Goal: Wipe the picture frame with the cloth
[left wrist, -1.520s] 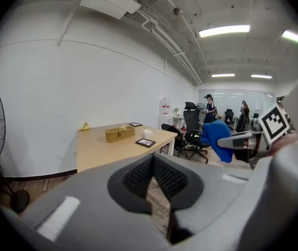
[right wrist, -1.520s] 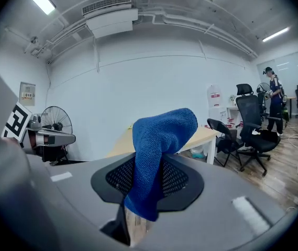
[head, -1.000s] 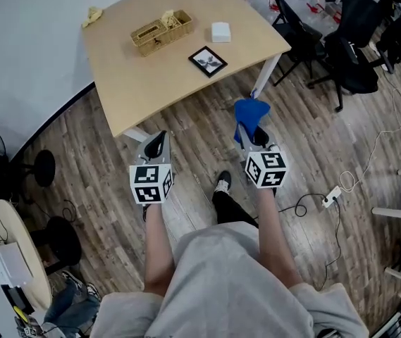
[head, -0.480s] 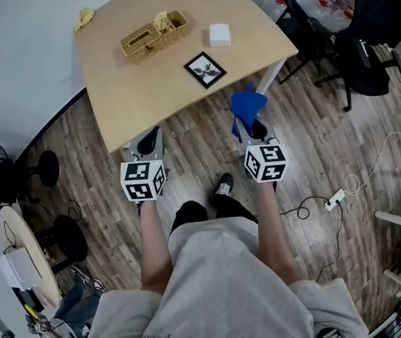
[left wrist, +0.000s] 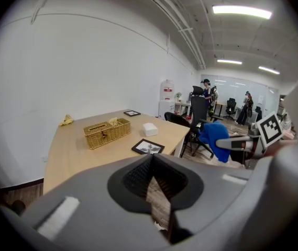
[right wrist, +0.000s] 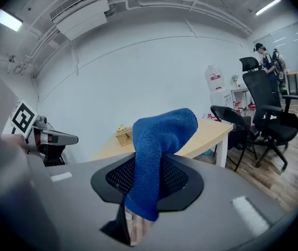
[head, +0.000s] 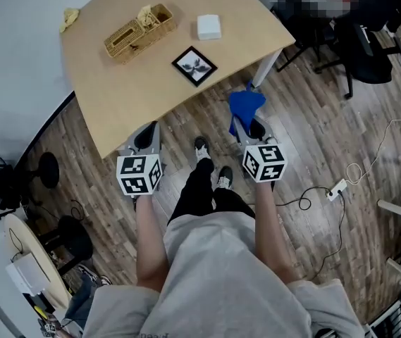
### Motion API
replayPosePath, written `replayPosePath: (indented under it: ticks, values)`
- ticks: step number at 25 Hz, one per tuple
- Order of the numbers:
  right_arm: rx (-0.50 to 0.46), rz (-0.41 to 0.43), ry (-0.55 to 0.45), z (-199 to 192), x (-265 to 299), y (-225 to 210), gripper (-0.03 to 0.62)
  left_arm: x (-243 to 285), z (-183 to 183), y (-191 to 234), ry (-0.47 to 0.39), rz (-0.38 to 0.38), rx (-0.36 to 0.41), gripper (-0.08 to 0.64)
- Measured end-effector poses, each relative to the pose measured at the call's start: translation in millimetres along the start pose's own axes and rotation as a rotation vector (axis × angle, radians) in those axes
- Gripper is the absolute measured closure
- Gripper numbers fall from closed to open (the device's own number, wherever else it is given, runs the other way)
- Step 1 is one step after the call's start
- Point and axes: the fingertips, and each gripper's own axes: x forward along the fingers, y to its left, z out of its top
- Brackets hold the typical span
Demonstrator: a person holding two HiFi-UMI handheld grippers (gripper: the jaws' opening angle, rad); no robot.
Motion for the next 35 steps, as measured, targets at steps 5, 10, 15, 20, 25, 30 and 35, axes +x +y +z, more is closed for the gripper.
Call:
replayPosePath:
  ticks: [5,10,15,20,25,30,35]
  values:
    - [-0.065,0.013,0.012,15,24,-11,0.491,34,14,11,-0.019,-0.001,-0.037,0.508]
    - [-0.137,0.041,0.033,35,61,-22,0.491,76,27,26,-0.024,-0.005,-0.071,0.508]
    - [-0.160,0.068,0.070,55,116,-32,0.491,117,43,49,0.006,-0.005,-0.057,0.508]
    - [-0.207,0.114,0.139,70,176,-31,0.491,158,41,66,0.065,-0.034,-0.051,0.508]
    - [-0.220,0.192,0.193,86,231,-14,0.491,188,17,70,0.162,-0.110,-0.063,0.508]
    - [-0.217,0.229,0.245,94,279,-7,0.491,224,5,59,0.237,-0.201,-0.063,0.508]
    - [-0.232,0.257,0.293,92,311,3,0.491,257,-8,45,0.319,-0.283,0.004,0.508]
